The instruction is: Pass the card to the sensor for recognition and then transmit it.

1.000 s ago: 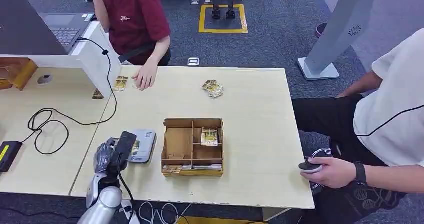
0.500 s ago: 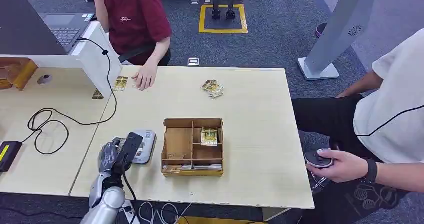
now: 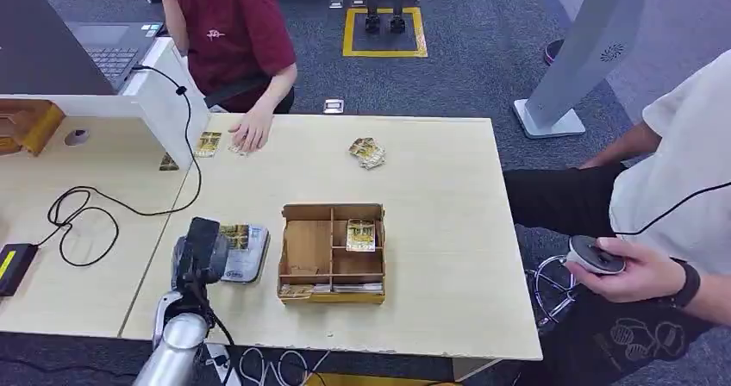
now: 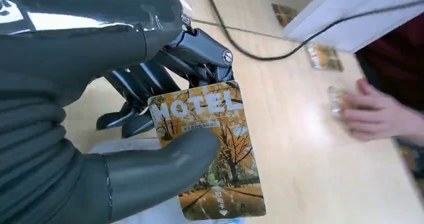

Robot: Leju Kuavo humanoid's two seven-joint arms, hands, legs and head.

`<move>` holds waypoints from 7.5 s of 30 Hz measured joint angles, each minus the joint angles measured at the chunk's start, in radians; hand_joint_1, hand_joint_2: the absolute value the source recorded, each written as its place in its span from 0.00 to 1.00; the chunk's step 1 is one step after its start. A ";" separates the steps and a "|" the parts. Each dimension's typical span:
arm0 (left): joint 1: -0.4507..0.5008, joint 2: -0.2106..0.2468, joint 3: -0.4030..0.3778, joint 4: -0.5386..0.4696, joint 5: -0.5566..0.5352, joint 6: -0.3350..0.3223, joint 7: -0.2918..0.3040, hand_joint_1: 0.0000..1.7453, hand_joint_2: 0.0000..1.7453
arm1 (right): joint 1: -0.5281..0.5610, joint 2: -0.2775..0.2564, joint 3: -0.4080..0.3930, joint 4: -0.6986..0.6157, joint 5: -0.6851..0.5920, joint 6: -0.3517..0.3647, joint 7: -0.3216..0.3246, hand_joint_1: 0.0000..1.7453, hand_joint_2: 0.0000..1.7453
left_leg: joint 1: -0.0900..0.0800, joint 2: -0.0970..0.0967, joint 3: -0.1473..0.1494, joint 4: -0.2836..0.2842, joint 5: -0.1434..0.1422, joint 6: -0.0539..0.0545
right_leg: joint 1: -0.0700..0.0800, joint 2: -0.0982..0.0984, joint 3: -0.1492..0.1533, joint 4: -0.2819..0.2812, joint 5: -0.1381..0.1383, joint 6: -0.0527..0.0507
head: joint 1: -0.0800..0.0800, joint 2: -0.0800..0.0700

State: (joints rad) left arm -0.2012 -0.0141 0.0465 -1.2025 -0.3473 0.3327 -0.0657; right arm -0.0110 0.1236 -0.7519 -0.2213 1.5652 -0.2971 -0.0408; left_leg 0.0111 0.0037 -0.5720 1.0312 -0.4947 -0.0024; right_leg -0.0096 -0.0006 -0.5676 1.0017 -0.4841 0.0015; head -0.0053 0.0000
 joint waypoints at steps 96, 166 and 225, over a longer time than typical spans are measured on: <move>0.261 0.336 -0.566 -0.518 -0.936 0.134 -0.086 0.00 1.00 | 0.004 -0.018 -0.003 0.007 -0.005 0.032 -0.006 0.00 0.00 | 0.000 0.001 0.000 0.000 -0.001 0.000 | 0.000 0.001 0.000 0.000 -0.001 0.000 | 0.000 0.000; 0.154 0.241 -0.579 -0.270 -0.940 0.079 0.034 0.00 1.00 | 0.000 -0.018 -0.001 0.008 0.000 0.031 0.002 0.00 0.00 | 0.000 0.001 0.000 0.000 -0.001 0.000 | 0.000 0.001 0.000 0.000 -0.001 0.000 | 0.000 0.000; 0.111 0.314 -0.459 -0.524 -0.634 -0.034 -0.053 1.00 1.00 | 0.001 -0.018 0.002 0.008 0.000 0.026 0.000 0.00 0.00 | 0.000 0.000 0.000 0.000 -0.001 -0.001 | 0.000 0.001 0.000 0.001 -0.001 0.000 | 0.000 0.000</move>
State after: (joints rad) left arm -0.0906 0.2998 -0.4121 -1.7265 -0.9815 0.2991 -0.1186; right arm -0.0099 0.1057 -0.7496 -0.2136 1.5652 -0.2712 -0.0408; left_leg 0.0112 0.0042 -0.5719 1.0311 -0.4956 -0.0033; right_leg -0.0095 0.0000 -0.5679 1.0022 -0.4850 0.0011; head -0.0057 0.0000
